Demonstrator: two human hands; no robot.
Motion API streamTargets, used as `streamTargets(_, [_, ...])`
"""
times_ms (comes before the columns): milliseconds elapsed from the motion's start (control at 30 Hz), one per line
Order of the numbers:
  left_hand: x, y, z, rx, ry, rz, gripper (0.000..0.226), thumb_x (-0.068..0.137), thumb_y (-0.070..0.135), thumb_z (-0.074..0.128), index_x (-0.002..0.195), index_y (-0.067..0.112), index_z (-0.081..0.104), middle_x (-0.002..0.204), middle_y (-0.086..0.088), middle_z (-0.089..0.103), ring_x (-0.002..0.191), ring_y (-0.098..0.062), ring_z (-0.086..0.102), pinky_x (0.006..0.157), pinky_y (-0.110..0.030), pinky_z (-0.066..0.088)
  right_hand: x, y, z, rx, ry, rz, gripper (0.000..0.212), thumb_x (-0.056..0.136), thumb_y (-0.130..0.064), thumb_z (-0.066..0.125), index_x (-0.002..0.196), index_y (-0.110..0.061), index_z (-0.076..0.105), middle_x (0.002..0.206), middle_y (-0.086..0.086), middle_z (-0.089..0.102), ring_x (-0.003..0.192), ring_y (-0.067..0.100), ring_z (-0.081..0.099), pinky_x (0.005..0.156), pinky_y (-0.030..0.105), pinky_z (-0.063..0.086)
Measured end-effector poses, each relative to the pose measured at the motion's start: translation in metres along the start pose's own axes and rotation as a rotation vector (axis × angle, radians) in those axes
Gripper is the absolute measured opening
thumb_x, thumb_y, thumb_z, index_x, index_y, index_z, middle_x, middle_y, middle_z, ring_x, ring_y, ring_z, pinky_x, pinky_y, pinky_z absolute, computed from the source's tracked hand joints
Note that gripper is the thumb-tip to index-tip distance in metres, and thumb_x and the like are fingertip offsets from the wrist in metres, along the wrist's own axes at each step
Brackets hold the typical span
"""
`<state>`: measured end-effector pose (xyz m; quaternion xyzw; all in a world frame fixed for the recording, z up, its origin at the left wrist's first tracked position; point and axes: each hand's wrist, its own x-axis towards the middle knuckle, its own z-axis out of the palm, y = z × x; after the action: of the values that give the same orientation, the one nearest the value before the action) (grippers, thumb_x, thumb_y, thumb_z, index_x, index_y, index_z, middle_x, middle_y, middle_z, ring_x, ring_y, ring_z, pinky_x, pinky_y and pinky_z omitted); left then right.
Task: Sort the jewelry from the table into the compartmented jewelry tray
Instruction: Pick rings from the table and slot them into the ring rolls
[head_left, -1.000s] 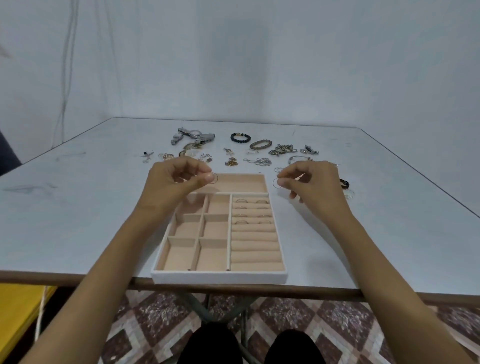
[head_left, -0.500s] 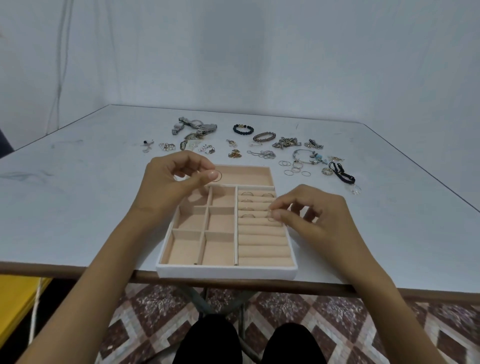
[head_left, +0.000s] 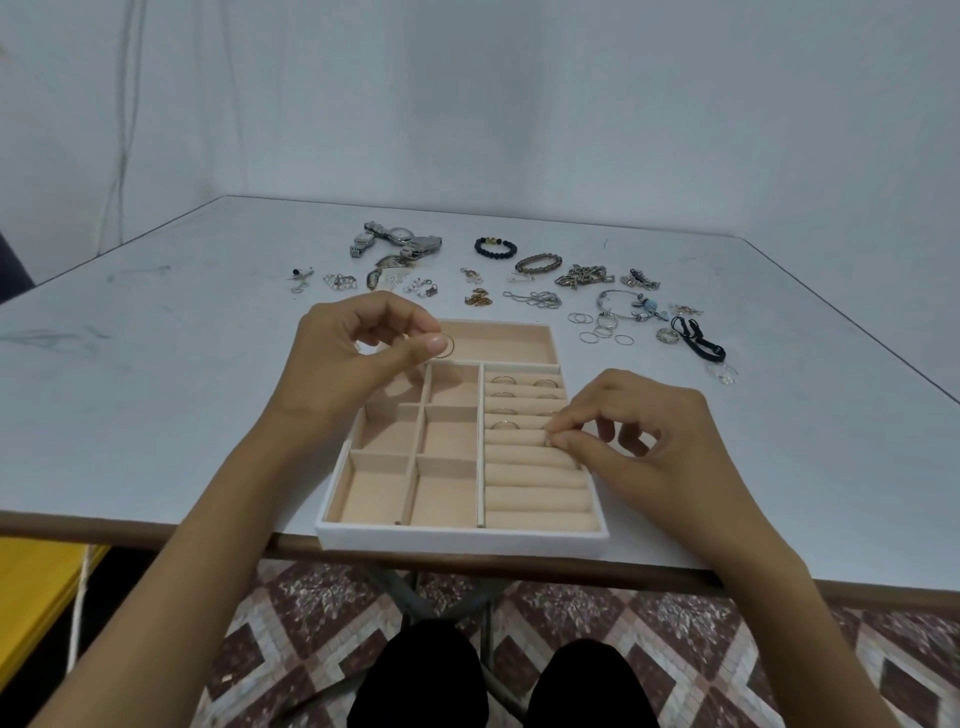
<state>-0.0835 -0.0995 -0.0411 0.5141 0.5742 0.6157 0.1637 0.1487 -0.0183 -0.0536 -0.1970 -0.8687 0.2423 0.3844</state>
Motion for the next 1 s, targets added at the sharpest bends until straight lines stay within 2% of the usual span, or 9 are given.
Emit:
streamTargets(133, [-0.001,0.001,0.001,0.019,0.003,0.002,0.01,0.072,0.018,0.078,0.078,0.015,0.071,0.076,-0.008,0.069,0.07,-0.01,0.057,0.072,-0.019,0.046,0.001,0.002,0.001,0.083,-0.018,0.058,0.007,0.074,-0.018,0.072,0.076,-0.022,0.077,0.076,-0.008,0.068,0.063,0.014,0.054,0.055,0.015,0.038])
streamTargets(333, [-0.001,0.001,0.002,0.015,-0.003,-0.007,0.012,0.071,0.021,0.079,0.078,0.015,0.072,0.077,-0.011,0.069,0.07,-0.013,0.058,0.073,-0.026,0.048,0.002,0.003,0.002,0.148,-0.016,0.091,0.009,0.071,-0.014,0.072,0.073,-0.02,0.077,0.075,-0.005,0.067,0.059,0.017,0.052,0.057,0.013,0.037])
streamTargets(467, [-0.001,0.003,0.002,0.038,-0.004,-0.002,0.012,0.071,0.02,0.078,0.079,0.014,0.071,0.077,-0.012,0.069,0.066,-0.011,0.059,0.071,-0.018,0.048,0.001,0.003,0.002,0.152,-0.044,0.123,0.008,0.077,-0.013,0.073,0.079,-0.019,0.078,0.078,-0.004,0.068,0.064,0.018,0.056,0.057,0.011,0.037])
streamTargets(600, [-0.001,0.003,0.002,0.044,-0.005,-0.004,0.011,0.072,0.018,0.078,0.079,0.013,0.071,0.078,-0.014,0.068,0.065,-0.013,0.06,0.07,-0.017,0.048,0.0,0.002,-0.002,0.118,0.055,0.126,0.017,0.084,-0.034,0.064,0.086,-0.024,0.077,0.084,-0.01,0.068,0.073,0.015,0.06,0.055,0.015,0.041])
streamTargets(667, [0.0,0.002,0.001,0.038,-0.01,-0.004,0.011,0.072,0.019,0.079,0.079,0.015,0.072,0.077,-0.013,0.068,0.066,-0.014,0.06,0.072,-0.023,0.049,-0.001,0.004,-0.005,0.016,0.153,0.187,0.025,0.088,-0.041,0.054,0.094,-0.027,0.074,0.093,-0.014,0.068,0.086,0.007,0.061,0.066,0.017,0.046])
streamTargets(733, [-0.001,0.001,0.0,0.051,-0.022,0.003,0.011,0.071,0.021,0.079,0.078,0.017,0.072,0.077,-0.011,0.069,0.069,-0.016,0.06,0.074,-0.028,0.049,-0.001,0.009,-0.005,-0.202,0.149,0.304,0.036,0.09,-0.04,0.045,0.114,-0.027,0.067,0.117,-0.012,0.064,0.111,0.006,0.056,0.09,0.023,0.043])
streamTargets(833, [0.0,0.001,0.0,0.043,-0.03,-0.014,0.013,0.071,0.023,0.08,0.08,0.017,0.073,0.079,-0.011,0.069,0.073,-0.02,0.059,0.078,-0.037,0.049,-0.002,0.014,-0.001,-0.477,-0.156,0.472,0.05,0.101,-0.039,0.032,0.146,-0.019,0.038,0.154,-0.002,0.033,0.143,0.013,0.024,0.116,0.031,0.016])
streamTargets(900, [0.0,0.005,0.002,0.046,-0.054,-0.023,0.016,0.068,0.025,0.08,0.08,0.016,0.073,0.08,-0.012,0.069,0.076,-0.02,0.058,0.079,-0.036,0.047,-0.001,0.014,0.001,-0.537,-0.269,0.506,0.051,0.103,-0.038,0.027,0.151,-0.018,0.026,0.159,-0.002,0.019,0.147,0.012,0.011,0.119,0.035,0.004])
streamTargets(1000, [0.0,0.016,0.006,0.116,-0.14,0.019,0.016,0.067,0.025,0.082,0.077,0.017,0.072,0.077,-0.001,0.072,0.075,-0.01,0.061,0.077,-0.019,0.046,0.0,0.012,0.001,-0.522,-0.27,0.514,0.052,0.103,-0.039,0.026,0.151,-0.019,0.025,0.16,-0.001,0.016,0.148,0.011,0.009,0.119,0.035,0.001])
